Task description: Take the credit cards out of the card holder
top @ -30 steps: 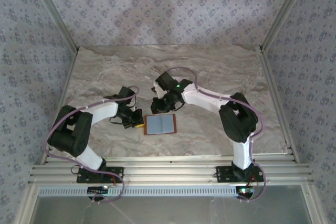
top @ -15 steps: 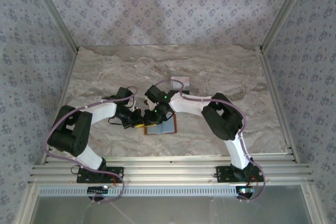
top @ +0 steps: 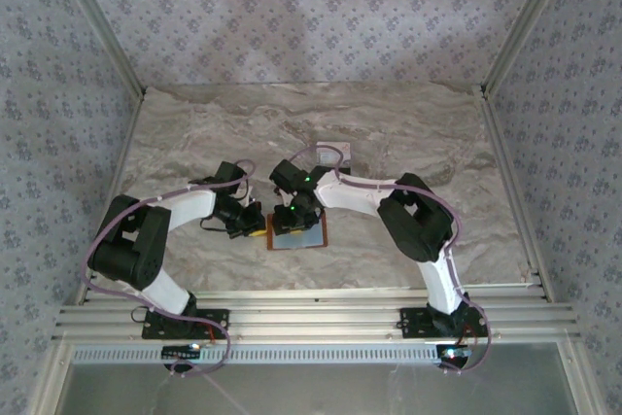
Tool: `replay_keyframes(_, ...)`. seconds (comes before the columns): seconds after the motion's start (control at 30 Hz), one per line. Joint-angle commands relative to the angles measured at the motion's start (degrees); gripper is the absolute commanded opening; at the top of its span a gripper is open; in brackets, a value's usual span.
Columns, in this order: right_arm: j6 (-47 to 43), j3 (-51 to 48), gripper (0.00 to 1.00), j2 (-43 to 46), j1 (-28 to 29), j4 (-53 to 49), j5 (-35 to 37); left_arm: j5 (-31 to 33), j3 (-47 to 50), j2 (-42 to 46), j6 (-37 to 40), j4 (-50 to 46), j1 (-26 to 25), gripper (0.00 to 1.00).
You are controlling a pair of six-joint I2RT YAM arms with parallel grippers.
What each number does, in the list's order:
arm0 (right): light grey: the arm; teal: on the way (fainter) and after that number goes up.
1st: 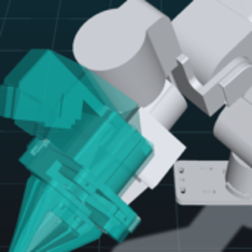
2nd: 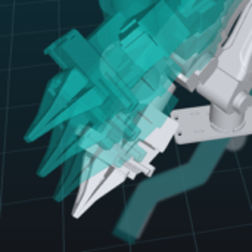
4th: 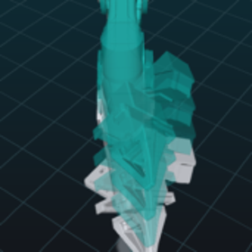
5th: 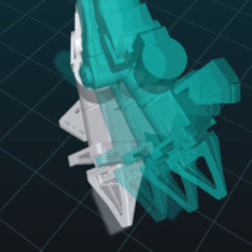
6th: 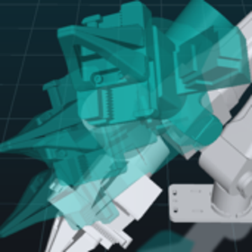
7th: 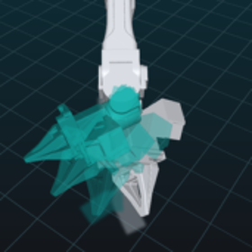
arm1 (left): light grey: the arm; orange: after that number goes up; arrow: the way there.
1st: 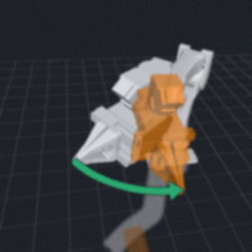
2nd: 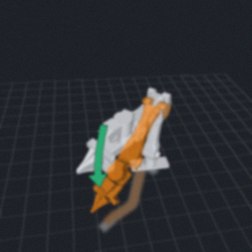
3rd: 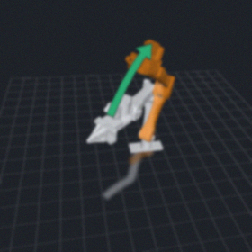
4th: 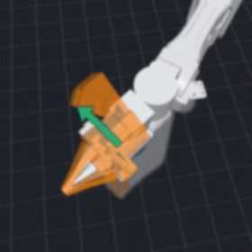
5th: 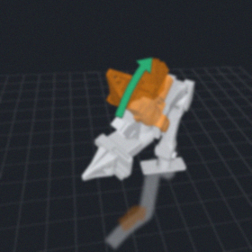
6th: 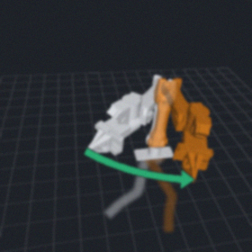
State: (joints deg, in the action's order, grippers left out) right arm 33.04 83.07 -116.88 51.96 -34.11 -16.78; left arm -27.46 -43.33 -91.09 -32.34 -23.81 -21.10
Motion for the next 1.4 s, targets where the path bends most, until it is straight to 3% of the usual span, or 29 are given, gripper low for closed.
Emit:
replay_keyframes(0.0,-0.96,-0.39,0.39,2.88,-0.11,-2.75,2.31,2.58,0.72,-0.44,1.1,-3.61,0.14,0.02)
replay_keyframes(0.2,0.98,-5.23,0.43,8.51,-1.7,9.45,-5.1,3.13,-0.28,0.09,1.05,-4.33,0.12,0.02)
replay_keyframes(0.4,-2.31,-9.2,0.54,15.39,-5.41,6.24,0.13,5.23,-2.22,2.89,0.95,-5.67,0.1,0.05)
replay_keyframes(0.47,-4.14,-11.27,0.67,17.62,-7.66,4.2,3.56,7.38,-2.93,4.56,1.05,-6.05,0.09,0.13)
replay_keyframes(0.57,-7.03,-14.22,1.0,21.22,-11.29,1.57,9.38,11.63,-4.32,7.28,1.39,-6.38,0.1,0.29)
replay_keyframes(0.73,-12.5,-21.45,1.0,28.55,-19.58,0.96,15.13,19.35,-6.12,11.2,3.26,-5.97,0.14,0.69)
replay_keyframes(0.8,-15.49,-24.13,1.0,31.39,-22.27,2.03,18.23,22.94,-6.16,12.47,4.0,-5.31,0.1,0.93)
replay_keyframes(0.83,-16.32,-25.5,1.0,32.56,-23.52,2.73,20.62,25.44,-6.3,13.05,4.41,-4.92,0.12,0.99)
replay_keyframes(1.03,-23.82,-35.47,1.0,35.04,-32.18,16.04,40.92,45.45,-5.6,14.15,10.19,-1.95,0.28,0.99)
replay_keyframes(1.1,-26.72,-36.43,1.0,34.79,-35.54,20.21,43.42,50.94,-3.87,14.62,13.88,2.1,0.27,0.99)
replay_keyframes(1.2,-33.54,-42.07,1.0,35.88,-38.9,33.0,43.02,62.4,-0.68,13.92,17.78,10.4,0.64,0.99)
replay_keyframes(1.3,-37.64,-49.88,1.0,36.43,-42.57,47.97,39.82,64.57,-0.36,13.22,20.93,14.67,3.56,1.0)
replay_keyframes(1.37,-40.16,-54.04,1.0,36.51,-45.2,57.2,36.47,64.04,4.03,13.79,26.29,25.06,5.18,1.0)
